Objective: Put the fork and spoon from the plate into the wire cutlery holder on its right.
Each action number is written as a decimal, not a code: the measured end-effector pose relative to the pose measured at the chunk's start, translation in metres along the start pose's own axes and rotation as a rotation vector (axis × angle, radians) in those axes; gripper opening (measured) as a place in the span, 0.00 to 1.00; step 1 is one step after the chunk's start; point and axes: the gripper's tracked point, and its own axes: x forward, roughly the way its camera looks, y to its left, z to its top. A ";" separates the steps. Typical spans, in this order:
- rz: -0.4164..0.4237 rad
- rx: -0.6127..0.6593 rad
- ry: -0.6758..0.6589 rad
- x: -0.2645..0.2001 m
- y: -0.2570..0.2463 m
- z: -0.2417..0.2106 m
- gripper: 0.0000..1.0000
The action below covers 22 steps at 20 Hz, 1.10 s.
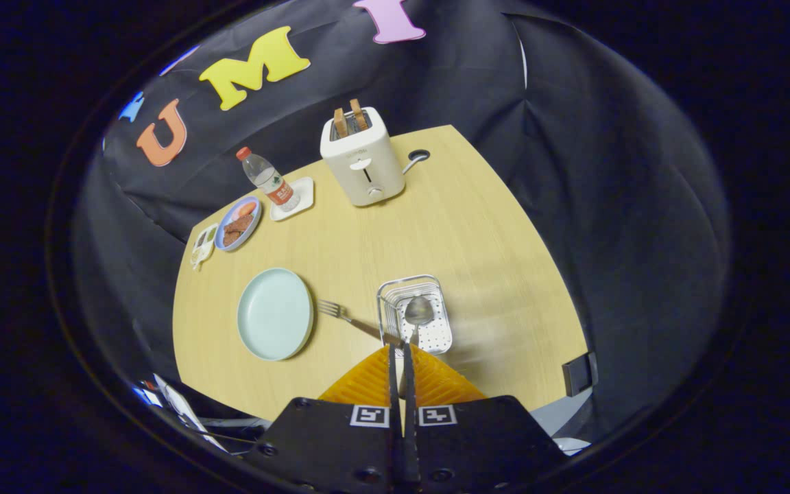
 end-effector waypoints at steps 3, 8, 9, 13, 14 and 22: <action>0.004 0.007 0.006 0.001 0.002 -0.002 0.01; 0.012 -0.046 -0.029 -0.006 0.012 0.000 0.06; 0.010 -0.065 -0.044 -0.008 0.016 0.002 0.11; 0.036 -0.116 -0.074 -0.010 0.039 0.005 0.12; 0.033 -0.125 -0.071 -0.005 0.040 0.003 0.19; 0.061 -0.269 -0.328 -0.044 0.093 0.023 0.38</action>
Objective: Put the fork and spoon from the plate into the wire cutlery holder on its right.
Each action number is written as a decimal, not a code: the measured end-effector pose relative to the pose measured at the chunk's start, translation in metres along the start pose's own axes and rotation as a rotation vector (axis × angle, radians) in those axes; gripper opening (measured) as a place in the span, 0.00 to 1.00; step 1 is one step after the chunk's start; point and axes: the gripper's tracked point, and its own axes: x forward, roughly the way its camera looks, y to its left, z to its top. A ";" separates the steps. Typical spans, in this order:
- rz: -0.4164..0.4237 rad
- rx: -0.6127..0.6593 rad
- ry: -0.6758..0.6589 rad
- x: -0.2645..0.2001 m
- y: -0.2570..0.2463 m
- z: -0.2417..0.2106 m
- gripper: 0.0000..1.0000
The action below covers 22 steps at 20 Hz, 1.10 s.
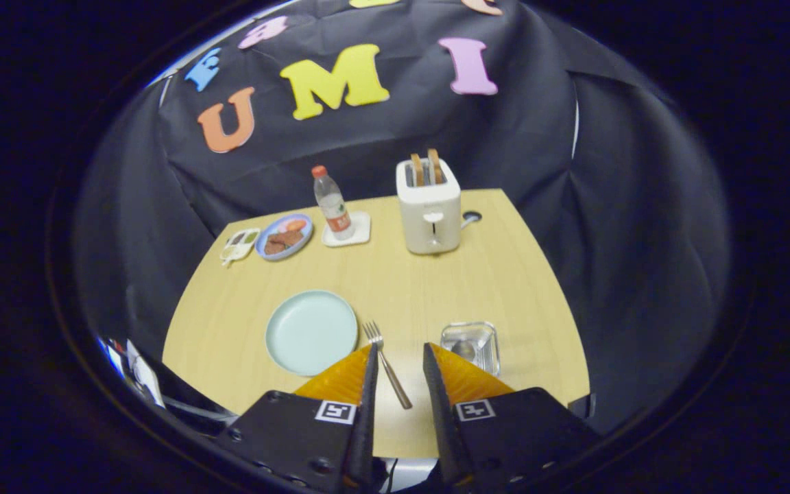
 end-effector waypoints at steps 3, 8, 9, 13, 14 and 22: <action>0.042 -0.070 -0.164 -0.033 0.035 0.027 0.49; 0.058 -0.089 -0.389 -0.091 0.078 0.056 0.74; 0.060 -0.085 -0.422 -0.103 0.088 0.060 0.80; 0.039 -0.091 -0.536 -0.141 0.120 0.072 0.94; 0.023 -0.094 -0.574 -0.148 0.127 0.077 0.94; -0.081 -0.082 -0.689 -0.177 0.154 0.080 0.95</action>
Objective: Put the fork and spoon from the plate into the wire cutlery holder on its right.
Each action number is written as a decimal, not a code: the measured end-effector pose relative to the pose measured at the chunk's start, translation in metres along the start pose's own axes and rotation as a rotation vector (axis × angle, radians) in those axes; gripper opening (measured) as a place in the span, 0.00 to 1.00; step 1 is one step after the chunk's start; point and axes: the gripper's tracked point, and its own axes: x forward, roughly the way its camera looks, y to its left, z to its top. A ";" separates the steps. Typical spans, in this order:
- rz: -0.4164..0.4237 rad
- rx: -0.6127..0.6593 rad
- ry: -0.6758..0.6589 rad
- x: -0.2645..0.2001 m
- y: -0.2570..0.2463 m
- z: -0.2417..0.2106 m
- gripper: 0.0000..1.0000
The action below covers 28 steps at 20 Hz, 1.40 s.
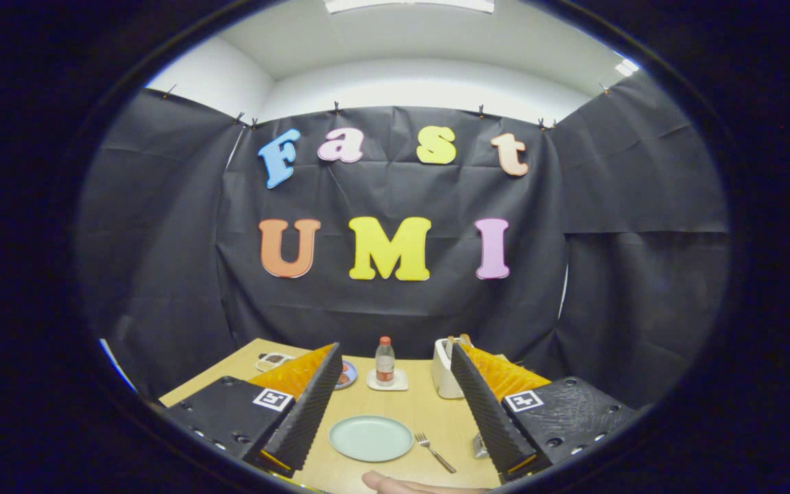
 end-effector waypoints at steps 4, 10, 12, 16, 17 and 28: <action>-0.027 -0.009 0.028 -0.003 -0.006 0.000 0.96; -0.052 -0.018 0.000 0.001 -0.008 0.013 0.96; -0.061 -0.011 0.003 0.002 -0.011 0.014 0.96; -0.089 0.002 0.031 0.003 -0.026 0.005 0.96; -0.093 0.000 0.034 0.003 -0.029 0.006 0.96; 0.029 0.001 0.045 0.016 -0.076 -0.014 0.96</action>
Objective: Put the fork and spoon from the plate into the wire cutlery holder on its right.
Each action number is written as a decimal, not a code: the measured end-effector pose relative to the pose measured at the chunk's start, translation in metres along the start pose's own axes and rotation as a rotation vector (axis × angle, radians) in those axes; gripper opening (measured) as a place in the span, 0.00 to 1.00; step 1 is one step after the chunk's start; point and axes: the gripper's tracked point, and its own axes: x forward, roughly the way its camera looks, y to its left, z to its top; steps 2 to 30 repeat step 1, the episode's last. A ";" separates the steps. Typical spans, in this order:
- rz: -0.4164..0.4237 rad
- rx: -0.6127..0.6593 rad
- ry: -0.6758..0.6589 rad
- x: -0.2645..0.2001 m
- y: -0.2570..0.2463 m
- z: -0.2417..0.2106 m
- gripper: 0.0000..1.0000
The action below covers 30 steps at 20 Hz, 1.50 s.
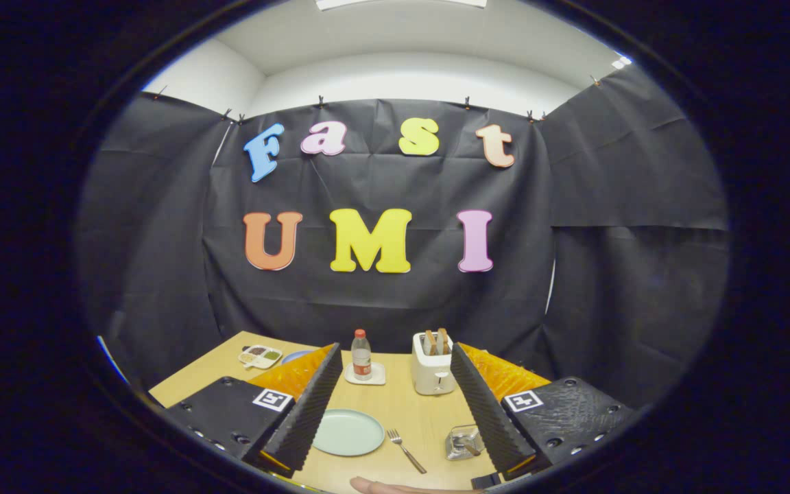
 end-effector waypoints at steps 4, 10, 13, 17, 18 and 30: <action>0.018 -0.010 0.005 0.001 -0.008 -0.003 0.96; 0.018 -0.010 0.005 0.001 -0.008 -0.003 0.96; 0.018 -0.010 0.005 0.001 -0.008 -0.003 0.96; 0.018 -0.010 0.005 0.001 -0.008 -0.003 0.96; 0.018 -0.010 0.005 0.001 -0.008 -0.003 0.96; 0.018 -0.010 0.005 0.001 -0.008 -0.003 0.96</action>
